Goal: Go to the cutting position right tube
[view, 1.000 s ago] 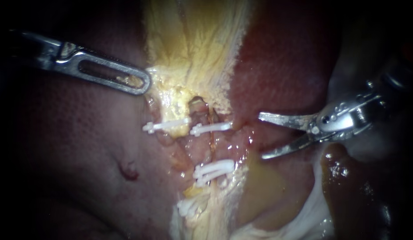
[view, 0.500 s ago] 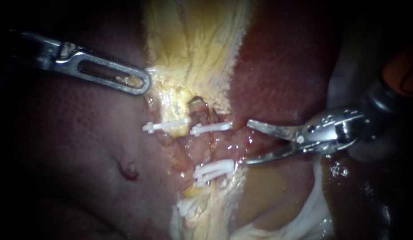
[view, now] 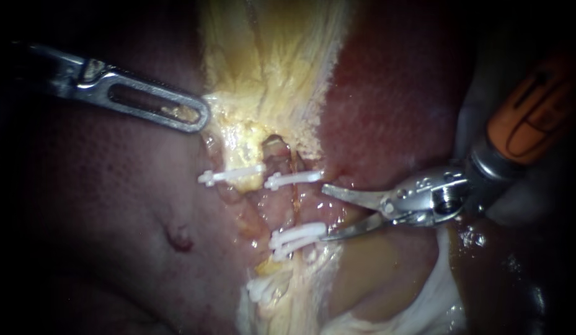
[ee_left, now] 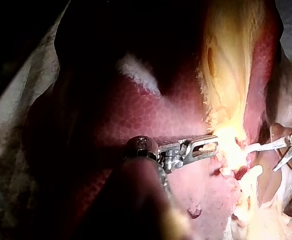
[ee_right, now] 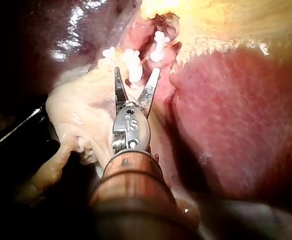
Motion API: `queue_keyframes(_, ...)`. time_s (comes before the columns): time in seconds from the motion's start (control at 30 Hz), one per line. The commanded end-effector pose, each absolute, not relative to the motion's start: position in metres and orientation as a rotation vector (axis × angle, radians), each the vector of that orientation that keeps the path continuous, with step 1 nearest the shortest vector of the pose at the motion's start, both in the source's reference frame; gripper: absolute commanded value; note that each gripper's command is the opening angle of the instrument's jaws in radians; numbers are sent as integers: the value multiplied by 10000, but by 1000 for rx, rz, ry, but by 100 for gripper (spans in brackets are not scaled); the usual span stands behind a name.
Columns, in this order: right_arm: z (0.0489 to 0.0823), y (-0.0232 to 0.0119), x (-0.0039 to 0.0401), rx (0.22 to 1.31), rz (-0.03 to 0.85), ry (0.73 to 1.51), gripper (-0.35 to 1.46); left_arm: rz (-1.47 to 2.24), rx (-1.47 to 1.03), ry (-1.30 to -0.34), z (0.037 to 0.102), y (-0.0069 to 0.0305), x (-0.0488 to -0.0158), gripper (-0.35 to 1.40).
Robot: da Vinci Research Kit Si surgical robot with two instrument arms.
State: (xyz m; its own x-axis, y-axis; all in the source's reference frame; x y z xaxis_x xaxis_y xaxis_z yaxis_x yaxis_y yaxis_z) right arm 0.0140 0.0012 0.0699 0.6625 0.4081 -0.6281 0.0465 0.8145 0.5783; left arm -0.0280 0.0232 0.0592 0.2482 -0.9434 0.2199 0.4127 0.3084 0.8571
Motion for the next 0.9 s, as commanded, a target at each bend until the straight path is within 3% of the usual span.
queue_keyframes(0.03, 702, 13, 140, 603, 223, 832, 145, -1058, 764, -855, 593, 232, -280, -35)
queue_keyframes(0.9, 740, 11, 157, 687, 189, 824, 140, -1057, 763, -855, 594, 232, -280, -35)
